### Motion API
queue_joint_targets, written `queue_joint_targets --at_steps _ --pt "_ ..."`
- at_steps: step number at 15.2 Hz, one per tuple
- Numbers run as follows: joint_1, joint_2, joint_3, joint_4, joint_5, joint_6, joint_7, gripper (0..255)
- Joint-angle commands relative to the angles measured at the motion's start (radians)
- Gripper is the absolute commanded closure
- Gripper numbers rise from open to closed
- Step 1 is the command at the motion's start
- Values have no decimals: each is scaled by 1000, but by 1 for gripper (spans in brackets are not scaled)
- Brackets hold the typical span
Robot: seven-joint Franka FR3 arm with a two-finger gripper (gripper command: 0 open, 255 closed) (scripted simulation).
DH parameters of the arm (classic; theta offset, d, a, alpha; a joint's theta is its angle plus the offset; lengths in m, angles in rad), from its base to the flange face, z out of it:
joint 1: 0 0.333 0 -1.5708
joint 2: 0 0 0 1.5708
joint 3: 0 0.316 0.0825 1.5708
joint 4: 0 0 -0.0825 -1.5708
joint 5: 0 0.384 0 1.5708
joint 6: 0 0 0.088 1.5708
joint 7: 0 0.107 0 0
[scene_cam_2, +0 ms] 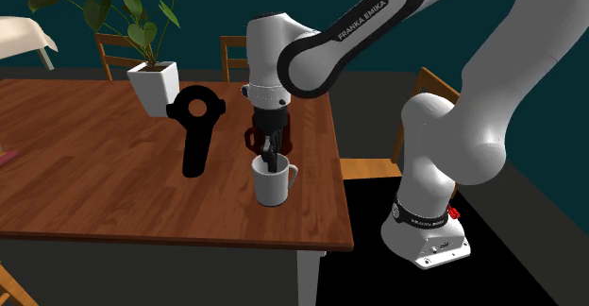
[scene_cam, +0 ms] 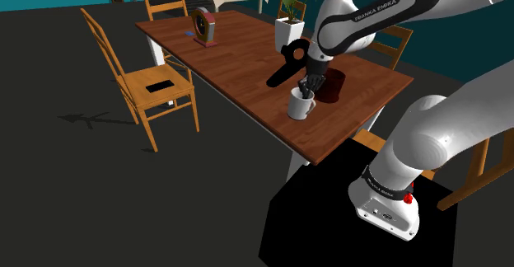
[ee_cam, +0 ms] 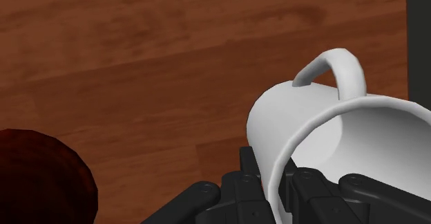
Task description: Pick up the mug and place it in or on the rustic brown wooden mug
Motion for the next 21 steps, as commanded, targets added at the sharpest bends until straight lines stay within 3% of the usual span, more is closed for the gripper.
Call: queue_joint_targets --at_steps 1,21 --pt "-2 -24 6 17 -2 -41 5 255" --pt "-2 -131 40 217 4 -346 27 255"
